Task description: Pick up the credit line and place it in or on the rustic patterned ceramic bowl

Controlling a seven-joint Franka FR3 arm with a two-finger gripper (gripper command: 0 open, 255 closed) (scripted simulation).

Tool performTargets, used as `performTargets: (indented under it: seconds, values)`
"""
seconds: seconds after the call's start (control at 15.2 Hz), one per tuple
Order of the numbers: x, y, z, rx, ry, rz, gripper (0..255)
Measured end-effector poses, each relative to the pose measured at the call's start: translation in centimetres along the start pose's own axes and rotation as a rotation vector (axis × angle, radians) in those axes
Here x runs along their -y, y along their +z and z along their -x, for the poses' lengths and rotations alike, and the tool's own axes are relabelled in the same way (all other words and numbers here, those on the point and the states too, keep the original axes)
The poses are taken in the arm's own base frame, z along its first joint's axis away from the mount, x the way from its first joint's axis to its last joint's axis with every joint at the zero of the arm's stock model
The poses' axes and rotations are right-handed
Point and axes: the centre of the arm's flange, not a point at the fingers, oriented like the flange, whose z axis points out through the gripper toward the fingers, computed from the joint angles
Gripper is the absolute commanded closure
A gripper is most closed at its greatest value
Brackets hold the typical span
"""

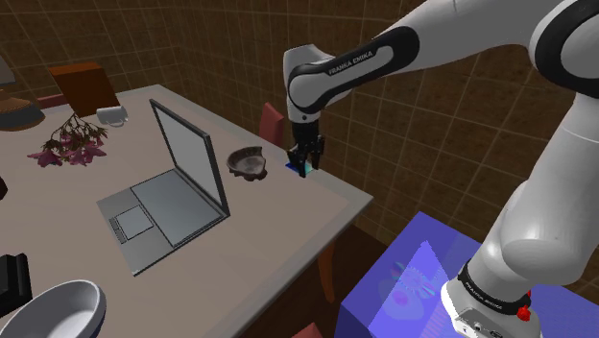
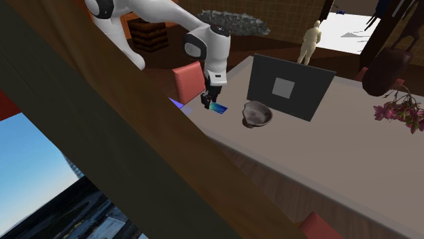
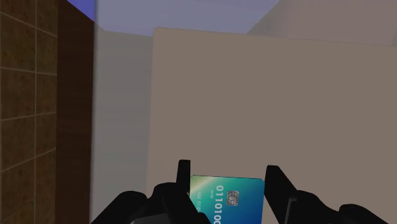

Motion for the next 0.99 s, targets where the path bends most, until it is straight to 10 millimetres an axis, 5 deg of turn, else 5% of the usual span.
performTargets:
  seconds: [0.99]
  values:
    - [0.3, -7.8, 1.1, 0.0, 0.0, 0.0, 255]
